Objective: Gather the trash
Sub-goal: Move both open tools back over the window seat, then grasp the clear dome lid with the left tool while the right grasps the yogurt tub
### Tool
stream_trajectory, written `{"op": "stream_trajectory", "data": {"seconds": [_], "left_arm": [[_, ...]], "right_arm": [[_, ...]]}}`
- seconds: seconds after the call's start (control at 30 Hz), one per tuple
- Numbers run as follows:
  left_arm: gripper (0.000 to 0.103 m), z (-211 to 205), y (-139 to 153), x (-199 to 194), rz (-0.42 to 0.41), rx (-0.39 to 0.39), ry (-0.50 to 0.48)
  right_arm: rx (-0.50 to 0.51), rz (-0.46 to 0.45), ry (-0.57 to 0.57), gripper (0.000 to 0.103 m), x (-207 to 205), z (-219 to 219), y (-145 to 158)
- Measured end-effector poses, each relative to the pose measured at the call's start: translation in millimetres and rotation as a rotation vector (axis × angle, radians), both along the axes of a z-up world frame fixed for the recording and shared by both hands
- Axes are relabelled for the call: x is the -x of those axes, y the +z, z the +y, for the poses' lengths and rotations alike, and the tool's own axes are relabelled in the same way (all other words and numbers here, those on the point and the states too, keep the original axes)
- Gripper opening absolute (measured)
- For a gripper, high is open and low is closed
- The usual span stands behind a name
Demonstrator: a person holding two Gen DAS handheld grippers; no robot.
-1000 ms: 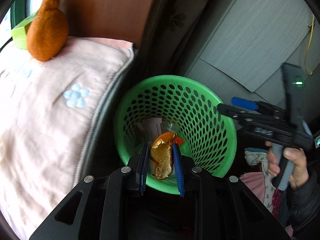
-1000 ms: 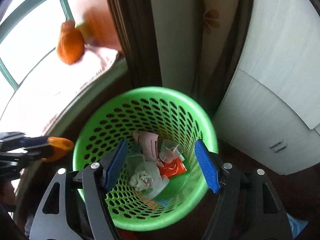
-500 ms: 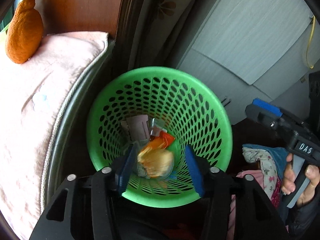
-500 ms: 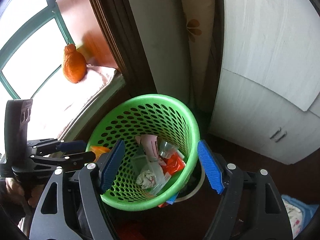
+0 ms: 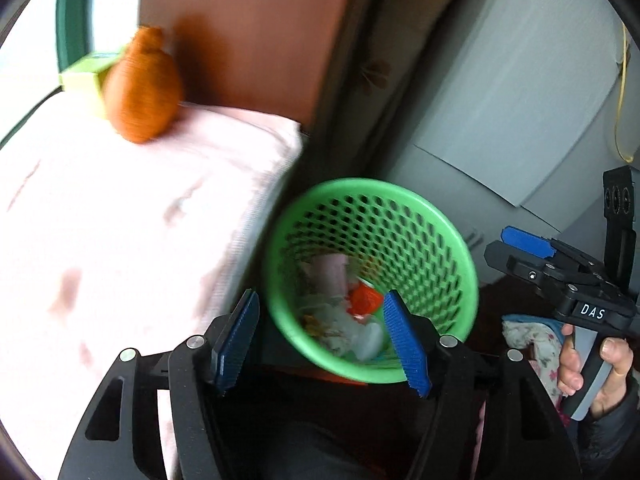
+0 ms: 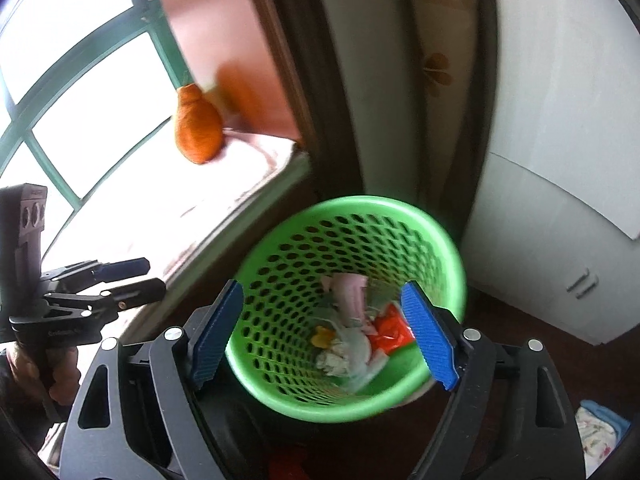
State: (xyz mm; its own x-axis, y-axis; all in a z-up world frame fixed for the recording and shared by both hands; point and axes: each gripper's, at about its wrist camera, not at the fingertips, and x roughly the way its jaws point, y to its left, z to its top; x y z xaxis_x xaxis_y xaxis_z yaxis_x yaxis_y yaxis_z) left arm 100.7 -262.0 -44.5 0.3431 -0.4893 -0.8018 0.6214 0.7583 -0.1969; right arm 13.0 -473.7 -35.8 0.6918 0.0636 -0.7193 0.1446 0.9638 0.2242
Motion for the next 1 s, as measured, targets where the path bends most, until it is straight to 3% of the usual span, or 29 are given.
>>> {"op": "stream_trajectory", "data": {"seconds": [0.23, 0.3, 0.43, 0.63, 0.83, 1.0], "left_arm": [[0.070, 63.2, 14.8, -14.2, -0.090, -0.030, 0.154], [0.078, 82.0, 18.6, -18.4, -0.122, -0.044, 0.202], [0.083, 123.7, 22.5, -29.6, -0.151, -0.071, 0.297], [0.085, 189.4, 18.9, -53.6, -0.192, -0.154, 0.456], [0.085, 258.7, 6.3, -87.4, -0.163, -0.198, 0.621], [0.085, 294.1, -10.8, -110.8, -0.105, -0.199, 0.673]], "right_arm": [[0.014, -0.007, 0.103, 0.084, -25.6, 45.1, 5.9], [0.013, -0.008, 0.132, 0.085, -32.5, 58.1, 6.3], [0.017, -0.011, 0.192, 0.087, -47.1, 86.0, 7.7], [0.020, -0.009, 0.275, 0.088, -67.8, 129.7, 8.4], [0.030, -0.002, 0.348, 0.088, -89.1, 171.8, 7.7], [0.039, 0.008, 0.403, 0.089, -105.3, 204.1, 6.1]]}}
